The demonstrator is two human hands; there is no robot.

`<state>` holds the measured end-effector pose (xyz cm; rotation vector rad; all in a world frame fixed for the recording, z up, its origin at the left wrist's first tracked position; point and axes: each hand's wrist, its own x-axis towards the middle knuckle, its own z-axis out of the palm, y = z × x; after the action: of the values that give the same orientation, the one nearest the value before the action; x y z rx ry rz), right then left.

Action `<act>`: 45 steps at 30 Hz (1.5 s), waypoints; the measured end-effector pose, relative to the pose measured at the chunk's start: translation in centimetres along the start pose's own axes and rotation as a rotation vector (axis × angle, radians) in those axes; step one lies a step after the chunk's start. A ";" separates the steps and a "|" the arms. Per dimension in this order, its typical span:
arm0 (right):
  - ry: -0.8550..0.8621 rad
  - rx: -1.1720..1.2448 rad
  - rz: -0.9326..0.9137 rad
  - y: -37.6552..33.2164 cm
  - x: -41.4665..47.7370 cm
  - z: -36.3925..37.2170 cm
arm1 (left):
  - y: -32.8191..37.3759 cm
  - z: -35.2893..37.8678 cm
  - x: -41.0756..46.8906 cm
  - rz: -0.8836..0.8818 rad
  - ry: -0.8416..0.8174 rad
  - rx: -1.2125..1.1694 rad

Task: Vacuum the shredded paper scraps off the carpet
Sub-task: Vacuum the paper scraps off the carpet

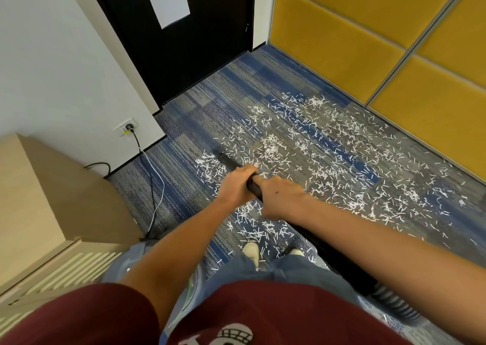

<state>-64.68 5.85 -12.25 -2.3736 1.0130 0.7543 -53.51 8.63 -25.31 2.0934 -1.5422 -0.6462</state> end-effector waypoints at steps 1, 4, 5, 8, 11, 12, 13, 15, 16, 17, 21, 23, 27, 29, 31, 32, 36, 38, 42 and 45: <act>0.000 0.003 -0.009 -0.2 0.0 0.1 | -0.2 -0.1 -0.3 -0.001 0.004 0.001; -0.002 -0.006 -0.041 -0.9 -0.1 0.5 | -0.9 -0.4 -1.4 0.000 0.027 0.012; -0.005 -0.014 -0.052 -1.1 -0.2 0.6 | -1.1 -0.5 -1.7 -0.005 0.032 0.011; -0.005 -0.076 -0.078 -1.6 -0.5 0.8 | -1.6 -0.5 -2.7 -0.025 0.046 0.014; -0.007 -0.112 -0.101 -2.0 -0.7 0.9 | -2.0 -0.6 -3.5 -0.019 0.062 0.010; -0.010 -0.114 -0.109 -2.0 -0.8 0.9 | -2.1 -0.6 -3.8 -0.012 0.071 0.001; -0.015 -0.114 -0.118 -2.1 -0.9 0.9 | -2.2 -0.6 -4.0 -0.004 0.081 -0.008; -0.015 -0.111 -0.137 -2.2 -1.1 1.1 | -2.2 -0.7 -4.4 -0.002 0.097 -0.011; -0.015 -0.108 -0.144 -2.2 -1.1 1.3 | -2.1 -0.6 -4.6 -0.007 0.100 -0.010; -0.012 -0.107 -0.146 -2.2 -1.1 1.4 | -2.1 -0.6 -4.8 -0.014 0.103 -0.012; 0.013 -0.106 -0.137 -1.7 -1.3 1.9 | -1.6 -0.1 -4.7 -0.026 0.101 -0.031; 0.020 -0.104 -0.128 -1.2 -1.5 2.0 | -1.3 0.4 -4.4 -0.011 0.088 -0.029; 0.038 -0.089 -0.098 -0.4 -1.8 1.9 | -0.6 1.2 -3.5 0.015 0.062 -0.010; 0.038 -0.074 -0.077 -0.1 -1.8 1.8 | -0.2 1.2 -3.1 0.034 0.057 -0.021; 0.038 -0.068 -0.059 0.0 -1.7 1.6 | 0.0 1.2 -2.8 0.043 0.058 -0.032; 0.038 -0.070 -0.053 0.0 -1.7 1.6 | 0.1 1.2 -2.7 0.043 0.057 -0.033; 0.029 -0.074 -0.058 0.1 -1.8 1.7 | 0.4 1.3 -2.7 0.037 0.056 -0.019; 0.027 -0.078 -0.077 0.0 -1.9 1.9 | 0.3 1.3 -3.2 0.031 0.056 -0.016; -0.013 -0.065 -0.123 -0.7 -2.2 2.7 | -0.8 1.3 -4.9 0.002 0.068 -0.008; -0.025 -0.067 -0.161 -1.1 -2.2 3.2 | -1.4 1.1 -6.1 -0.018 0.074 0.014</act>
<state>-66.15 9.54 -13.06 -2.4612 0.7864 0.7672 -54.71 14.75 -26.46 2.1191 -1.4930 -0.5593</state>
